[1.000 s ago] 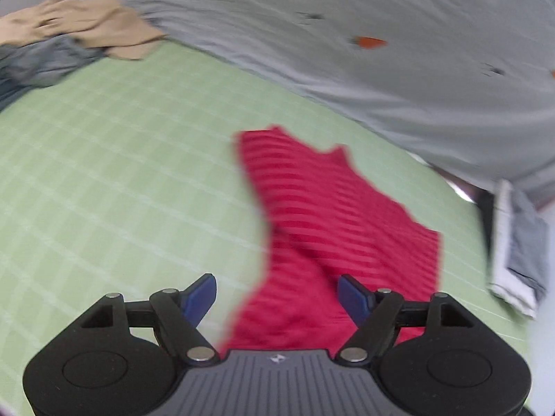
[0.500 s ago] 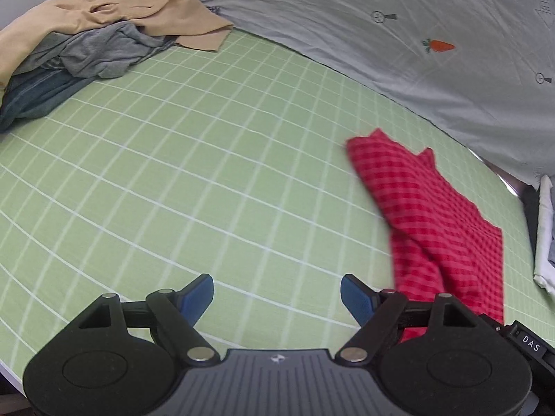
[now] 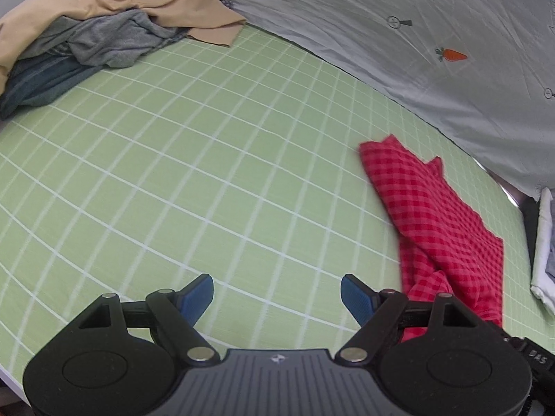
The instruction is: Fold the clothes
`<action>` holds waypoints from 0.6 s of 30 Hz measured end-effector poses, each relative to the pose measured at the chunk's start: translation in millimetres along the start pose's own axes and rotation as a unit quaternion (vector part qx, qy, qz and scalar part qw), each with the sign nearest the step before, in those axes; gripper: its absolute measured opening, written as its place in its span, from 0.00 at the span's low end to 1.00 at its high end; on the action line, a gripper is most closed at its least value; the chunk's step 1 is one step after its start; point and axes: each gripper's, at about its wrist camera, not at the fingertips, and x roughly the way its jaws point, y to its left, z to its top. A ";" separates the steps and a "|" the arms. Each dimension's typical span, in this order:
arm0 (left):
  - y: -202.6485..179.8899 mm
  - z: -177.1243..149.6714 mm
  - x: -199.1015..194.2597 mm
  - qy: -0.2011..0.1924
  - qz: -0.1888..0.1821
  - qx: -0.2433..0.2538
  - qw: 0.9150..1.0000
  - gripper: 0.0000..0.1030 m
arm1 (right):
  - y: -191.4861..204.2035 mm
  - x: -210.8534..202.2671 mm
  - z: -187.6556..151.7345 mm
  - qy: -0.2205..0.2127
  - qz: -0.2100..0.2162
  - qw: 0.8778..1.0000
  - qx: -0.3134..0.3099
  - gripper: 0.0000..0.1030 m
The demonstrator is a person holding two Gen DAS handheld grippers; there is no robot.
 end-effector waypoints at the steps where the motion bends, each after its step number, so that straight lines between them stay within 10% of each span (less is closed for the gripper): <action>1: -7.3 -1.5 1.3 0.001 -0.003 0.001 1.000 0.79 | -4.0 -6.5 4.1 -0.008 -0.003 1.000 0.001 0.01; 7: -57.3 -14.5 12.7 0.017 -0.028 0.026 0.999 0.79 | -47.5 -36.6 23.5 -0.040 -0.053 0.998 0.001 0.01; 13: -104.0 -22.3 28.3 0.036 -0.025 0.060 0.997 0.79 | -91.3 -17.6 17.9 0.032 -0.117 0.992 -0.021 0.03; 18: -127.5 -20.6 45.2 0.051 -0.005 0.079 0.996 0.79 | -108.1 -12.0 23.2 0.058 -0.105 0.992 -0.025 0.32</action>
